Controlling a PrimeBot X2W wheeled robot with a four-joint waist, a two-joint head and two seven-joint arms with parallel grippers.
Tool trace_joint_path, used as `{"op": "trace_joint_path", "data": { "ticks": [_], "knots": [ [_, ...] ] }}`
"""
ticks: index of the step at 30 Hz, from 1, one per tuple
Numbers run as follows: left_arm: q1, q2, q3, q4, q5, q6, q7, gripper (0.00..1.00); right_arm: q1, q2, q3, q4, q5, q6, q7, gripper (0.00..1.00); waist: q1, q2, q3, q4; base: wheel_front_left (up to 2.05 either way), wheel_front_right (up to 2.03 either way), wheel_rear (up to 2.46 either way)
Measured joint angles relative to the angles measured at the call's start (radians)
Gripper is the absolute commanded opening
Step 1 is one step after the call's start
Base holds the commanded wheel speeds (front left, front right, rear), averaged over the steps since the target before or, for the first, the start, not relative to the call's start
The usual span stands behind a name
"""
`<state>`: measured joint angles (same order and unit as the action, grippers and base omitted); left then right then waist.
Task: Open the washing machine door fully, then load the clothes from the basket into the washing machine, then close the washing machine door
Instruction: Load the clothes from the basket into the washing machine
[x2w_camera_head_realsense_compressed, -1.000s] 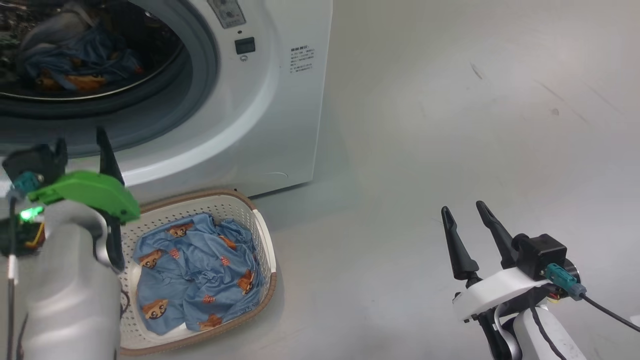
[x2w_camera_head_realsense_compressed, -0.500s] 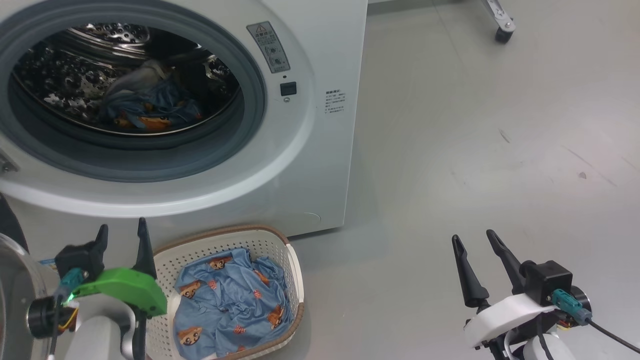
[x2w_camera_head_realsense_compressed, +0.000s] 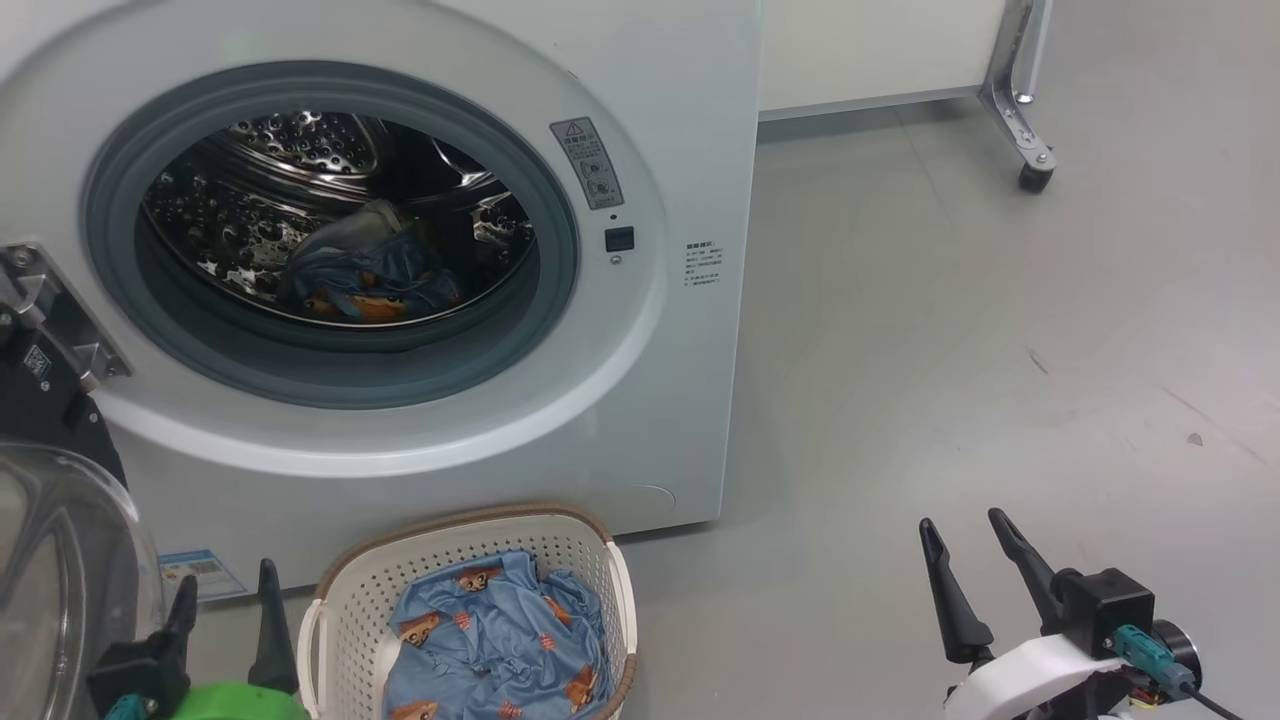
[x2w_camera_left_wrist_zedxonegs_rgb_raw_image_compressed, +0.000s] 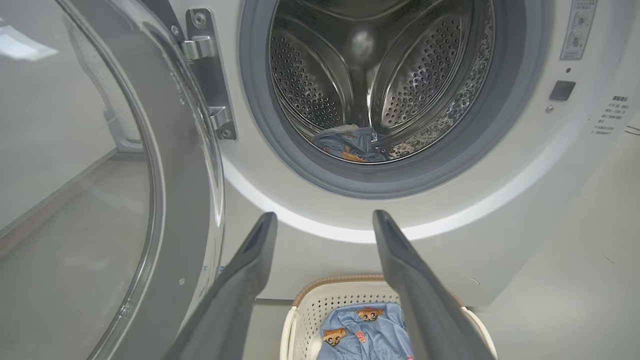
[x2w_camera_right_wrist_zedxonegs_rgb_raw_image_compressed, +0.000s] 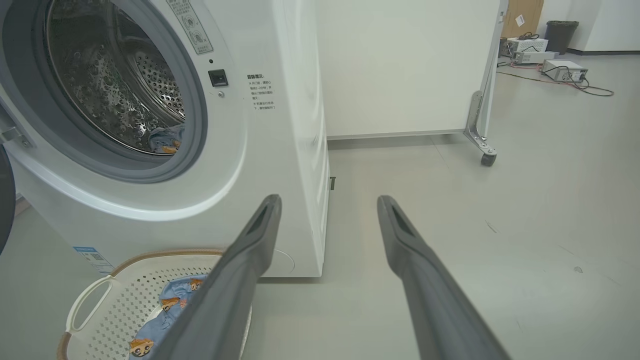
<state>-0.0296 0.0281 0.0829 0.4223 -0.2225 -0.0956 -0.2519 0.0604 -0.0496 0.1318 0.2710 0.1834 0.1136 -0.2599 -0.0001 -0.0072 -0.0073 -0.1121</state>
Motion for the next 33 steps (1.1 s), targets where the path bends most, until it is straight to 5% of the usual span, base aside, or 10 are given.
{"op": "trace_joint_path", "data": {
  "ticks": [33],
  "knots": [
    [0.222, 0.007, -0.094, -0.251, -0.083, 0.097, 0.0, 1.0, 0.03, -0.002, -0.009, -0.027, -0.017, 0.009, 0.0, 1.0, 0.0, 0.0, -0.016, 0.053, 0.0, 0.0, 0.0]
  ]
}}
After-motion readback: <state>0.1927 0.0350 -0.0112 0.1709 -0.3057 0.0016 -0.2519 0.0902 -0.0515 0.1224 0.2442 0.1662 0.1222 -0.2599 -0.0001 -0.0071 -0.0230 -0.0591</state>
